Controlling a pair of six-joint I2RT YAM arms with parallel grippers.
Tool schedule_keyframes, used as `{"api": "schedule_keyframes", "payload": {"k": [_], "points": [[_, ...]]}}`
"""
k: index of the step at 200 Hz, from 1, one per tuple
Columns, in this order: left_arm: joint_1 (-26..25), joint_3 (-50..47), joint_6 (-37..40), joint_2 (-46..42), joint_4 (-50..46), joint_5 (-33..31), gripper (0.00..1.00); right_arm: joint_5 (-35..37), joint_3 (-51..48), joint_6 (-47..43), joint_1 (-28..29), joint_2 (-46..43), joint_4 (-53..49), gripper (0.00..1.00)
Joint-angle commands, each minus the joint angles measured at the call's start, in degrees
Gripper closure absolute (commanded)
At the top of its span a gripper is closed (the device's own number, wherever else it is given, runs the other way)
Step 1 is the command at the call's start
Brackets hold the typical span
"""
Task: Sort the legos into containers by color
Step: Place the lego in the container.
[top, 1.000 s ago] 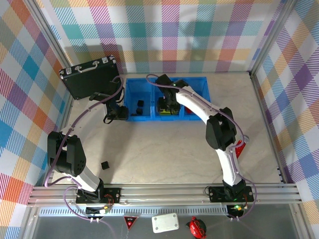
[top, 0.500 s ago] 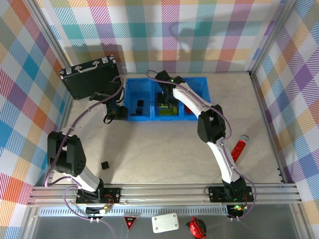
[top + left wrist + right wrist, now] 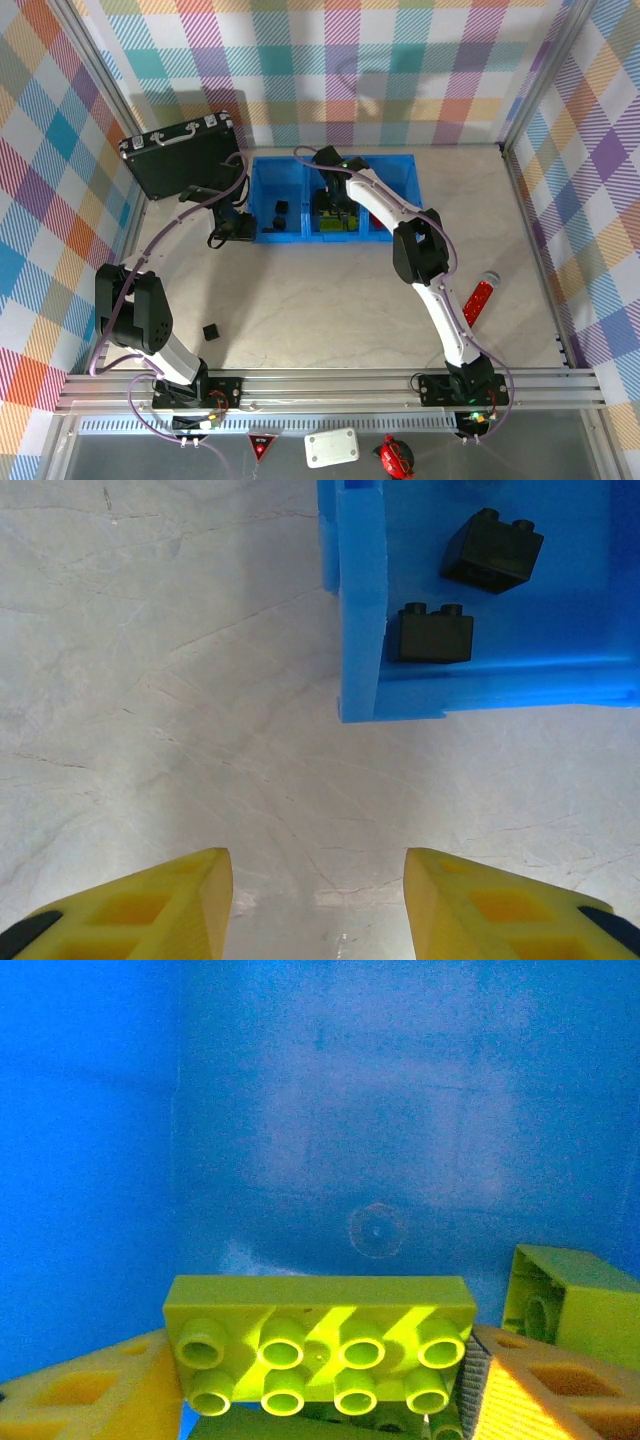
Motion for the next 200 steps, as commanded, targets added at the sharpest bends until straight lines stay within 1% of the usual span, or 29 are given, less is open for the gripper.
{"api": "schedule_keyframes", "payload": {"k": [1,68,112,153,171,200], "points": [[0.5,-0.6,1.0,-0.8,0.1,-0.5,0.52,-1.0,1.8,-0.3,-0.3,0.1,-0.4,0.32],[0.5,-1.0,0.6,-1.4,0.7,0.2,0.52,-1.1,1.8,-0.4,-0.3,-5.1,-1.7,0.28],[0.5,-0.9,0.1,-1.0,0.9,1.3,0.52,-1.8,1.1,-0.2,-0.1,-8.8,-2.5,0.27],[0.5,0.9,-0.6,-1.4,-0.9,1.5,0.51,-1.9,-0.1,-1.1,-0.1,-11.4,-3.9,0.27],[0.5,1.5,-1.1,-1.6,-1.6,2.1,0.51,-2.5,-2.8,-1.1,-0.1,-14.2,-3.2,0.27],[0.5,1.7,-2.8,-2.0,-3.0,3.0,0.51,-3.8,-11.1,-0.9,-0.1,-20.8,-0.1,0.27]]}}
